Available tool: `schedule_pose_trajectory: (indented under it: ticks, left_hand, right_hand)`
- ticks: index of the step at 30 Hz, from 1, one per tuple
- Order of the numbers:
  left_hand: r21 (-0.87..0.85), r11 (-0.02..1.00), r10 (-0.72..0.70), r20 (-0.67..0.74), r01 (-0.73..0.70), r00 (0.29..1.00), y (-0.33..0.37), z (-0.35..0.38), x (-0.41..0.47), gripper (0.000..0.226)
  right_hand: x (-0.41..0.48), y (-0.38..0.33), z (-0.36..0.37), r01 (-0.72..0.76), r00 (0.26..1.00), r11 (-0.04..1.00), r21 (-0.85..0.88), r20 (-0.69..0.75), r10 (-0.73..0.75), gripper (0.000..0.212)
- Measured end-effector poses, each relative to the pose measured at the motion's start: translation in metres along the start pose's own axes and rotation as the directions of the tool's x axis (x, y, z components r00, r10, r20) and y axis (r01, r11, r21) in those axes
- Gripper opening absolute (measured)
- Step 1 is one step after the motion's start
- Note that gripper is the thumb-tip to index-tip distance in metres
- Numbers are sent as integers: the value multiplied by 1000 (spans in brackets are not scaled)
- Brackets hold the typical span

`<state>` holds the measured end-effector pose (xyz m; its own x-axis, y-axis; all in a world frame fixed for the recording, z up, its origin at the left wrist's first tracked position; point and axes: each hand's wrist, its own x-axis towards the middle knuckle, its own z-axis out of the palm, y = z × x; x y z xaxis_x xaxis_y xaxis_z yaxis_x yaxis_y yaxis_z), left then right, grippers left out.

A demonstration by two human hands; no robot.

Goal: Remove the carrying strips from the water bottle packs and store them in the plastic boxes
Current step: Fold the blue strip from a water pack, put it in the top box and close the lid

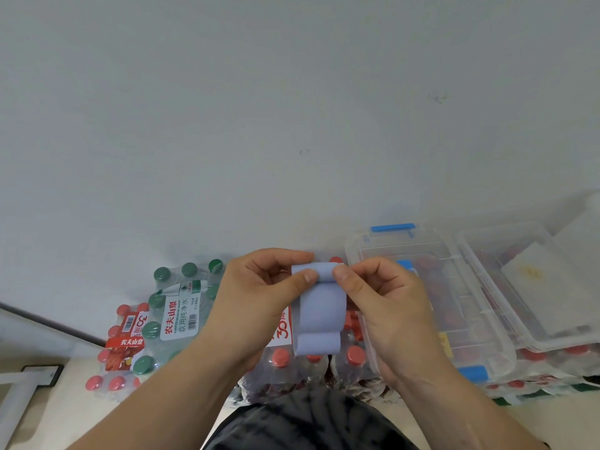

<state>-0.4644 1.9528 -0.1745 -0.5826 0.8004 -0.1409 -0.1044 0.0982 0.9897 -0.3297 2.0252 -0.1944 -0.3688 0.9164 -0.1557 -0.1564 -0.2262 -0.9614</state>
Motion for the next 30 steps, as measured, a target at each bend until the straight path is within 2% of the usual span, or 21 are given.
schedule_pose_trajectory:
  ticks: [2,7,14,17,21,24,27,30]
  left_hand:
    - [-2,1000,8,4,-8,1000,1,1,-1,18]
    - [-1,1000,-2,0,2,1000,1,2,-1,19]
    - [24,1000,14,-10,-14,1000,3,3,-1,19]
    - [25,999,21,-6,-21,1000,3,4,-1,21]
    - [1,1000,9,12,-9,1000,5,7,-1,18]
    - [4,1000,13,-1,-13,1000,5,8,0,11]
    - [21,999,24,-10,-24,1000,2,7,2,15]
    - [46,997,58,1,-58,998,0,8,3,17]
  right_hand:
    - [1,-1,-1,-8,1000,999,-39,-6,8,34]
    - [4,1,-4,28,1000,995,-92,-2,-29,9]
    - [2,1,-4,37,999,999,-13,33,-37,16]
    - [3,0,-3,35,999,998,-44,14,-35,23]
    - [3,2,-5,46,999,995,-84,2,-46,12]
    - [3,4,-6,57,998,995,-79,-4,-57,16]
    - [2,4,-5,52,999,994,-92,-12,-53,15]
    - [2,2,-4,18,999,996,-82,-32,-21,29]
